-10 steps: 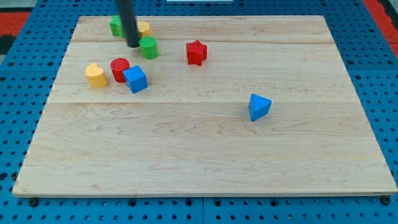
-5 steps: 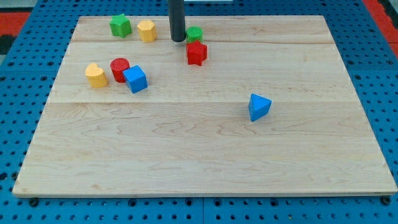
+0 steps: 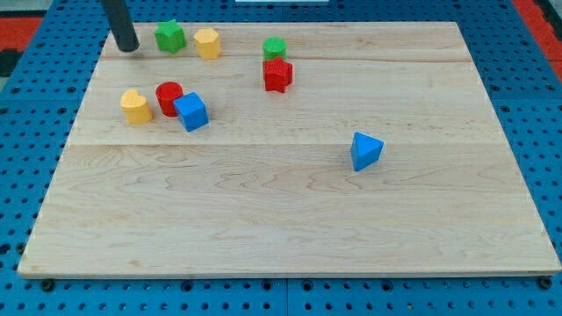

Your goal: Place the green star to the top of the green circle

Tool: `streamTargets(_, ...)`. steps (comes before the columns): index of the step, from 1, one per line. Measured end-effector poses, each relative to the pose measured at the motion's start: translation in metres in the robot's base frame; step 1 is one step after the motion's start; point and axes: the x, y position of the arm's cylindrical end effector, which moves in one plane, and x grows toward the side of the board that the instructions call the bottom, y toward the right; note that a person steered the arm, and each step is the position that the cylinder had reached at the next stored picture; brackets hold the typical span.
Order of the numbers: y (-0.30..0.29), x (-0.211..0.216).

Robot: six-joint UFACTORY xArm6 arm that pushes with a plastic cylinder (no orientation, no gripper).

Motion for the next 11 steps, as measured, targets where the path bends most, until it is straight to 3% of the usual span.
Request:
streamTargets(1,0.029,-0.025)
streamTargets(3,0.152,-0.043)
streamTargets(5,0.152,-0.037)
streamTargets(8,0.034,-0.011)
streamTargets(11,0.139,-0.023)
